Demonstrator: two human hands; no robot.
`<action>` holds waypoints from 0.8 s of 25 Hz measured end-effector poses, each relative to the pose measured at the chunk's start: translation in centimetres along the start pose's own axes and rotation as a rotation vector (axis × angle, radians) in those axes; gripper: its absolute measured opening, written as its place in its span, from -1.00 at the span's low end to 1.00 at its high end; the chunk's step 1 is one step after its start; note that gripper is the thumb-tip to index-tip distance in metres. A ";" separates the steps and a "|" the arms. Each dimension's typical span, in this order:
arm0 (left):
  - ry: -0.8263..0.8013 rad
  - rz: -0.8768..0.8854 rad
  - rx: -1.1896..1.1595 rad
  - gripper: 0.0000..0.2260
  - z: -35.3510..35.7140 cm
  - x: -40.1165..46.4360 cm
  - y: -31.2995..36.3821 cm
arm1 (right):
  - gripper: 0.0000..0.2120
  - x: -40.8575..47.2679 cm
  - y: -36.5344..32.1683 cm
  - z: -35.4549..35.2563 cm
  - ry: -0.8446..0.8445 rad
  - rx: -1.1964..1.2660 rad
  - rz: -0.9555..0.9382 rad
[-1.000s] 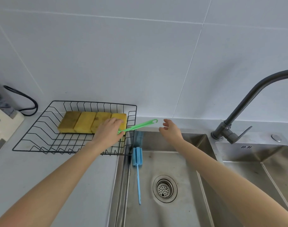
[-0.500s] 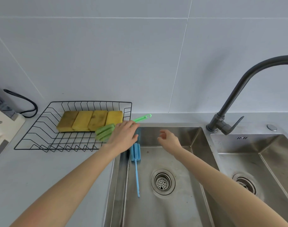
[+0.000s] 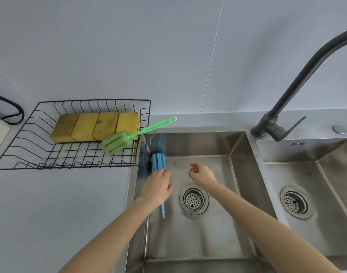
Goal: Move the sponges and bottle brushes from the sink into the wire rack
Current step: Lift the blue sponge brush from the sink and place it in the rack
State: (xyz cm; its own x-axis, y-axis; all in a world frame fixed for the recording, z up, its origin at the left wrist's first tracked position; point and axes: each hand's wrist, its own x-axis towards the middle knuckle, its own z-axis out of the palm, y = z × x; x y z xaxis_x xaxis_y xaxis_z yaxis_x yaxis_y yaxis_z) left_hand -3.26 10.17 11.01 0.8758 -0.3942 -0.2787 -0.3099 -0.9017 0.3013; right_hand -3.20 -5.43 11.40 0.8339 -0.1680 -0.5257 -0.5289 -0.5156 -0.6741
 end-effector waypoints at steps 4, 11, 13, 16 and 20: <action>-0.095 -0.128 -0.049 -0.64 2.7 0.1 -1.3 | -0.60 1.6 1.0 2.3 -0.055 -0.005 0.049; -0.249 -0.341 -0.141 -0.68 7.1 0.6 -3.1 | -0.62 4.4 1.9 6.6 -0.180 -0.026 0.113; -0.282 -0.395 -0.166 -0.67 8.2 1.0 -3.3 | -0.64 5.1 2.3 8.0 -0.200 -0.043 0.135; -0.303 -0.481 -0.234 -0.65 9.3 1.5 -3.4 | -0.65 6.0 2.7 9.6 -0.226 -0.071 0.156; -0.285 -0.544 -0.267 -0.69 10.3 2.3 -3.9 | -0.66 7.3 2.9 11.4 -0.258 -0.090 0.178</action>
State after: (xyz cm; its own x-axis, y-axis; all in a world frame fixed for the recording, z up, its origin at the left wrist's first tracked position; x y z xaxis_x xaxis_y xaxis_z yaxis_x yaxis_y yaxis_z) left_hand -3.85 10.94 -0.24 0.7381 0.0401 -0.6735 0.2825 -0.9249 0.2546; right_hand -0.45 1.43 -0.29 0.6561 -0.0497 -0.7531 -0.6371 -0.5714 -0.5173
